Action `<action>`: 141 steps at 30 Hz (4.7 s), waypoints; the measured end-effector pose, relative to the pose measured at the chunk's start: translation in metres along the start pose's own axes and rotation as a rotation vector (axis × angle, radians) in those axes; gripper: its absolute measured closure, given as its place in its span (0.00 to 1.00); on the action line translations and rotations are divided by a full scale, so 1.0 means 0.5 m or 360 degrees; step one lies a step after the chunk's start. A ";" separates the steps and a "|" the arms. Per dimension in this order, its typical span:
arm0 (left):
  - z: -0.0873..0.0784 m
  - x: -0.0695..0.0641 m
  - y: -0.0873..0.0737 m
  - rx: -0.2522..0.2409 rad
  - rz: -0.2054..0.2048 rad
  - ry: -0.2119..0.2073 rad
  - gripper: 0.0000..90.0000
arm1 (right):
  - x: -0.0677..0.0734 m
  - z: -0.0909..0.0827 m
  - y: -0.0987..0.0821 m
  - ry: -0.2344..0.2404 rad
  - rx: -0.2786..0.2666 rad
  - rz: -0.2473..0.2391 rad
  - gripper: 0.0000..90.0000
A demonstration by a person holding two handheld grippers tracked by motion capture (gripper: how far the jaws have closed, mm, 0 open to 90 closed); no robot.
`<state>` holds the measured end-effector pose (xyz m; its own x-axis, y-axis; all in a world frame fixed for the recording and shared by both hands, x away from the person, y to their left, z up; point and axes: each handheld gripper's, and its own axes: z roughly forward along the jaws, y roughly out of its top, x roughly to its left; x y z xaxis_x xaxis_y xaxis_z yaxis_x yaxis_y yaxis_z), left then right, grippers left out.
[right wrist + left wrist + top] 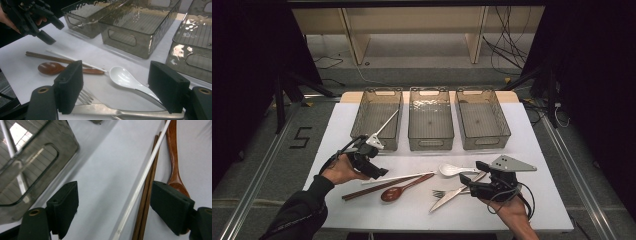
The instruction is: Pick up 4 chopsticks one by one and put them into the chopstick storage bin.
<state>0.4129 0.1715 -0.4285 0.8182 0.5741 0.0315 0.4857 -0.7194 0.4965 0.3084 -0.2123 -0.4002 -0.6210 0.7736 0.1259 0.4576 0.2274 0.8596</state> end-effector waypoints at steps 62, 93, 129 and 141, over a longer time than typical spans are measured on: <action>0.080 -0.023 0.005 0.0425 0.0327 -0.0162 0.89 | 0.001 0.003 -0.001 -0.0008 0.0020 -0.0007 0.33; 0.041 -0.020 0.011 0.0293 0.0263 -0.0177 0.93 | -0.001 0.003 -0.001 -0.0010 0.0016 -0.0007 0.33; -0.109 0.069 0.041 -0.0382 -0.0094 -0.0025 0.93 | -0.001 0.003 -0.001 -0.0011 0.0015 0.0006 0.33; -0.132 0.119 0.046 -0.0481 -0.0238 0.0099 0.93 | -0.003 0.004 -0.001 -0.0010 0.0012 0.0011 0.33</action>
<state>0.4526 0.2149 -0.3578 0.7199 0.6939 -0.0130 0.4781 -0.4823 0.7340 0.3104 -0.2124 -0.4019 -0.6139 0.7789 0.1285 0.4667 0.2268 0.8549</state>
